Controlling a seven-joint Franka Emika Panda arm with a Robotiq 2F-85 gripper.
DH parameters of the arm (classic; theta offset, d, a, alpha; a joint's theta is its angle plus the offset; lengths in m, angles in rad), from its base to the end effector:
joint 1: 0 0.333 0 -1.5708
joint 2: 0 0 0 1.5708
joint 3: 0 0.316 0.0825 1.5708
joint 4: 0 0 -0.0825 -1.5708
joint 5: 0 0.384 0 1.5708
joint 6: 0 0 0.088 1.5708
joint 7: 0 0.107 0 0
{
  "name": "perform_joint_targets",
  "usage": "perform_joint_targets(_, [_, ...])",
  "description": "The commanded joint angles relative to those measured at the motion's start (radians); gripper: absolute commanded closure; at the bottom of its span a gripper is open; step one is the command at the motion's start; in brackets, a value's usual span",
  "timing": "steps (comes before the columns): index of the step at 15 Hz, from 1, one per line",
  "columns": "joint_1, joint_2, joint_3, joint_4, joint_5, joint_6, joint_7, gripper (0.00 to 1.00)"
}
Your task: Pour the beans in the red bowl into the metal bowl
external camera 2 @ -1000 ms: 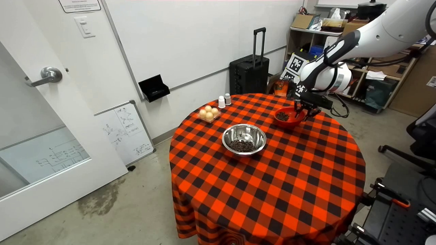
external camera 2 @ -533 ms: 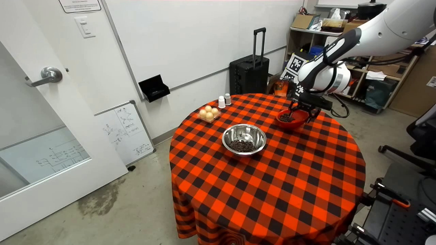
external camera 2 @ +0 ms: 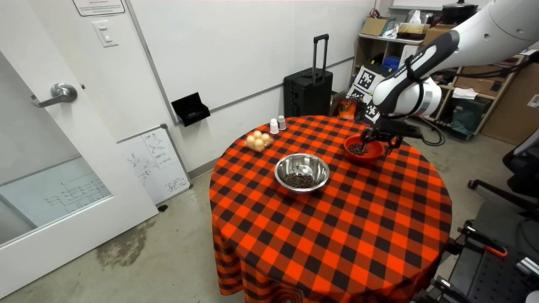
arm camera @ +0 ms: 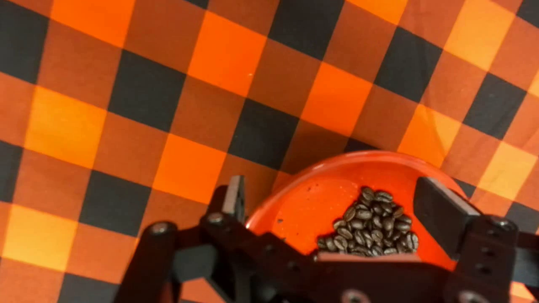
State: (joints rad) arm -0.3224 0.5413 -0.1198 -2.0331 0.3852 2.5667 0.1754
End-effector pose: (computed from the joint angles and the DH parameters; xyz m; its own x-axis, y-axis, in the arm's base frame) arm 0.5366 -0.2601 0.1760 0.6040 -0.7958 -0.0433 -0.7924 -0.5938 -0.1400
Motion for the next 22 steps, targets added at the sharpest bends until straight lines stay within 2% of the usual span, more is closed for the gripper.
perform_joint_targets(1, [0.014,-0.046,-0.004,-0.072,-0.013,0.013,-0.043,0.00])
perform_joint_targets(5, [0.031,-0.151,-0.001,-0.144,-0.091,-0.057,-0.151,0.00])
perform_joint_targets(8, [0.086,-0.279,-0.015,-0.221,-0.193,-0.108,-0.178,0.00])
perform_joint_targets(12, [0.149,-0.469,0.011,-0.295,-0.292,-0.212,-0.224,0.00])
perform_joint_targets(16, [0.195,-0.645,0.032,-0.307,-0.343,-0.364,-0.322,0.00])
perform_joint_targets(22, [0.216,-0.814,0.015,-0.260,-0.401,-0.548,-0.457,0.00])
